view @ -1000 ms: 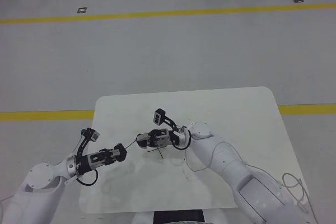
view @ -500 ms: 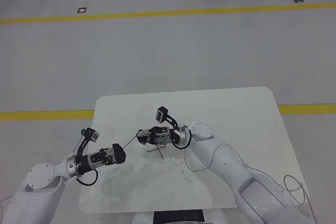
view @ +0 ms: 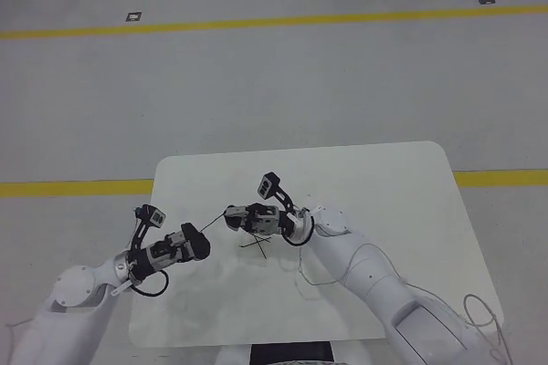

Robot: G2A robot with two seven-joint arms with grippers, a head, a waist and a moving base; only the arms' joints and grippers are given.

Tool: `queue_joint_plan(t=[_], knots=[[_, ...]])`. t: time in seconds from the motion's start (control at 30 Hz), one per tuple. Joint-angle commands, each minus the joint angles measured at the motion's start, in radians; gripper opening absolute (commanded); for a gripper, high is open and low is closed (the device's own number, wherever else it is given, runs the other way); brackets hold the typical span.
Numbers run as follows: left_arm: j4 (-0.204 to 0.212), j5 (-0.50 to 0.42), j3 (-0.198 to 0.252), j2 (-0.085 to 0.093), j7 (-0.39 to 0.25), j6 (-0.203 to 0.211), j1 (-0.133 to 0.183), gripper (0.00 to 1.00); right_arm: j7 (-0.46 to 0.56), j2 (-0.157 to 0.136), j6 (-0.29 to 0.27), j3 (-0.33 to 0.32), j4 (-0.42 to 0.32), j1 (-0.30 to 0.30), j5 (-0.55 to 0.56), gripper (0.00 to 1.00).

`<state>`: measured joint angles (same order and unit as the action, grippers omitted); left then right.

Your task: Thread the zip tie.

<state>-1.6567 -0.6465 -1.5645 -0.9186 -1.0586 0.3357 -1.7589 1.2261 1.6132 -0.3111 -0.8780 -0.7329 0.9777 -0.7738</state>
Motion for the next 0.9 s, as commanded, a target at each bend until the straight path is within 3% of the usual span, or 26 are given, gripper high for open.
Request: queue_joint_plan(t=[0.0, 0.1, 0.33, 0.57, 0.87], knots=[[0.004, -0.031, 0.004, -0.003, 0.026, 0.004, 0.002, 1.0, -0.006, -0.002, 0.001, -0.001, -0.018, 0.012, 0.003, 0.0], [0.012, -0.089, 0.01, -0.007, 0.029, 0.0, 0.004, 1.0, 0.008, -0.004, 0.001, -0.004, -0.038, 0.028, -0.004, 0.0], [0.012, -0.089, 0.01, -0.007, 0.029, 0.0, 0.004, 1.0, 0.002, -0.004, 0.002, -0.004, -0.041, 0.03, -0.002, 0.0], [-0.003, -0.237, 0.053, -0.017, -0.003, -0.085, 0.013, 1.0, -0.035, -0.016, 0.002, -0.016, -0.114, 0.071, 0.028, 0.0], [0.002, -0.21, 0.047, -0.016, 0.003, -0.086, 0.021, 1.0, -0.056, -0.019, -0.007, -0.02, -0.135, 0.084, 0.04, 0.0]])
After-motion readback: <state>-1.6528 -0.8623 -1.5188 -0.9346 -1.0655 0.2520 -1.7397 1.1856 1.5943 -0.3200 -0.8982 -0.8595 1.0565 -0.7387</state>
